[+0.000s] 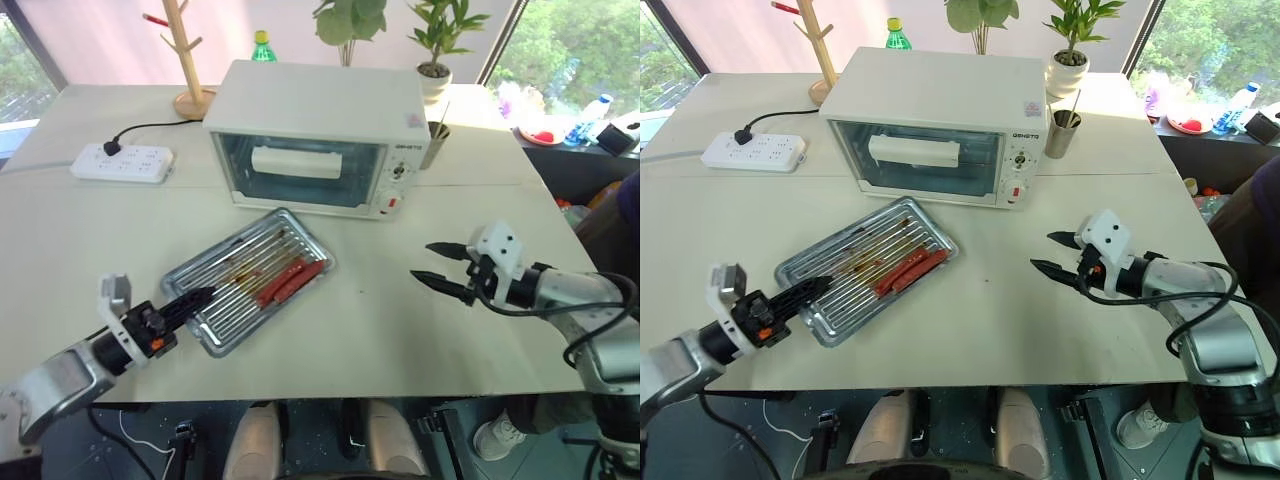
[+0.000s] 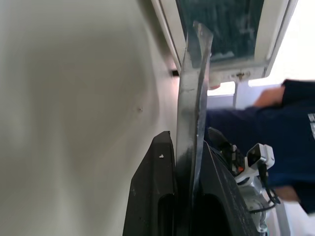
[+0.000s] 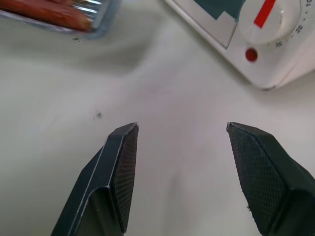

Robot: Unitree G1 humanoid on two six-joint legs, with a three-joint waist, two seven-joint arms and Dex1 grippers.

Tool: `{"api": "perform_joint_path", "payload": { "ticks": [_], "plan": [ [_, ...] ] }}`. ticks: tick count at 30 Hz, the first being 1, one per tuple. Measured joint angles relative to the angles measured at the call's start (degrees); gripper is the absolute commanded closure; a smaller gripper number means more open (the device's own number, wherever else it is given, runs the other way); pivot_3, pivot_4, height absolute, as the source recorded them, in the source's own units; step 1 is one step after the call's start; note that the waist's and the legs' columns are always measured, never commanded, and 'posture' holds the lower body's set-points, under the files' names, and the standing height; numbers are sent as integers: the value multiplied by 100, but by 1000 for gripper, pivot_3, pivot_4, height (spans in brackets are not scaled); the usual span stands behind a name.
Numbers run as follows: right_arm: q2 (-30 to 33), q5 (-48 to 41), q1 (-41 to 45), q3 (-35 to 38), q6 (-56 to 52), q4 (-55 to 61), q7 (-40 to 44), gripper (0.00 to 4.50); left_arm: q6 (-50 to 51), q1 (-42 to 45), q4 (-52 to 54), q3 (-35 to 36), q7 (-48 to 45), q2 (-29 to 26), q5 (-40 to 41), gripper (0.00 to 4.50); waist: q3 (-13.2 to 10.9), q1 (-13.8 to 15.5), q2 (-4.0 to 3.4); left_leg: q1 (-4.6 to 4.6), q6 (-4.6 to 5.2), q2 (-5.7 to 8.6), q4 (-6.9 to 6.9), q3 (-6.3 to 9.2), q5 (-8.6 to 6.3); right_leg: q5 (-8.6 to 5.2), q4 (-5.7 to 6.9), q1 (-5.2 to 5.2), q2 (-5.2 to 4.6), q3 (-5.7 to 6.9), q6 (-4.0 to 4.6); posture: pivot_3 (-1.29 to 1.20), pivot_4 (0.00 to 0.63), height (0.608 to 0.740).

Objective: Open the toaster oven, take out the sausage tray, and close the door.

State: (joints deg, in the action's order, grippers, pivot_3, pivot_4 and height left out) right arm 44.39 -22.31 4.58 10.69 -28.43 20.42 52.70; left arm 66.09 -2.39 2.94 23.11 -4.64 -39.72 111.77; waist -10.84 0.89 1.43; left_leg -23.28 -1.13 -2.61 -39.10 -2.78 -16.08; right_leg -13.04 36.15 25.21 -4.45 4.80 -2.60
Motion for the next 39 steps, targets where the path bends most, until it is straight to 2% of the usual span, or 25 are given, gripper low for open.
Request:
{"api": "perform_joint_path", "payload": {
  "ticks": [5,8,15,24,27,29,33,36,39],
  "plan": [
    [163,-497,-825,611,-467,951,-43,1596,499,1210,-963,-893,-162,-184,-64,4500,0,-17,-1,1,0,1,1,-3,0,8,1,0,1,-1,-14,0,150,717],
    [174,-706,-1142,914,-678,1374,-149,1596,844,1703,-1401,-1234,-445,-207,-380,4500,0,-13,-1,3,0,2,1,-2,0,8,2,0,3,-1,-14,0,150,717],
    [165,-1008,-1764,1408,-1006,2014,-511,1596,1601,2745,-2321,-1942,-1680,-151,-2026,4500,2,-1,1,0,0,12,1,-1,0,4,0,-1,0,-1,-8,0,150,717],
    [148,-1063,-1949,1475,-1016,2171,-824,1596,1512,3683,-2969,-2536,-3635,94,-4211,4500,18,38,-20,9,1,19,-1,2,1,2,0,-13,-7,-1,-5,0,150,717],
    [138,-1062,-1935,1433,-1009,2171,-900,1544,1346,3729,-3060,-2588,-4017,165,-4681,3331,23,44,-29,16,1,17,-2,2,1,2,0,-19,-8,-1,-6,0,150,717],
    [136,-1058,-1912,1362,-997,2171,-937,1544,1227,3725,-3146,-2602,-4165,210,-5028,2343,22,43,-27,15,1,16,-1,3,1,2,0,-18,-6,-1,-6,0,150,717],
    [102,-1045,-1658,1089,-972,2136,-1014,1544,1185,3627,-3016,-2373,-4490,176,-5166,319,29,-3,-33,28,2,13,-1,5,1,2,1,-28,-6,-1,-6,0,150,717],
    [86,-1001,-1478,869,-866,2022,-1037,1544,1066,3404,-2843,-2141,-4530,23,-5263,319,32,-46,-37,79,2,1,12,8,0,-13,1,-59,-4,-7,-25,0,150,717],
    [79,-931,-1322,700,-745,1804,-1021,1544,599,2783,-2204,-2021,-4787,-481,-5437,319,35,-173,-30,91,0,-22,27,5,-2,-14,-1,-58,-3,-11,-22,0,150,717]
  ]
}}
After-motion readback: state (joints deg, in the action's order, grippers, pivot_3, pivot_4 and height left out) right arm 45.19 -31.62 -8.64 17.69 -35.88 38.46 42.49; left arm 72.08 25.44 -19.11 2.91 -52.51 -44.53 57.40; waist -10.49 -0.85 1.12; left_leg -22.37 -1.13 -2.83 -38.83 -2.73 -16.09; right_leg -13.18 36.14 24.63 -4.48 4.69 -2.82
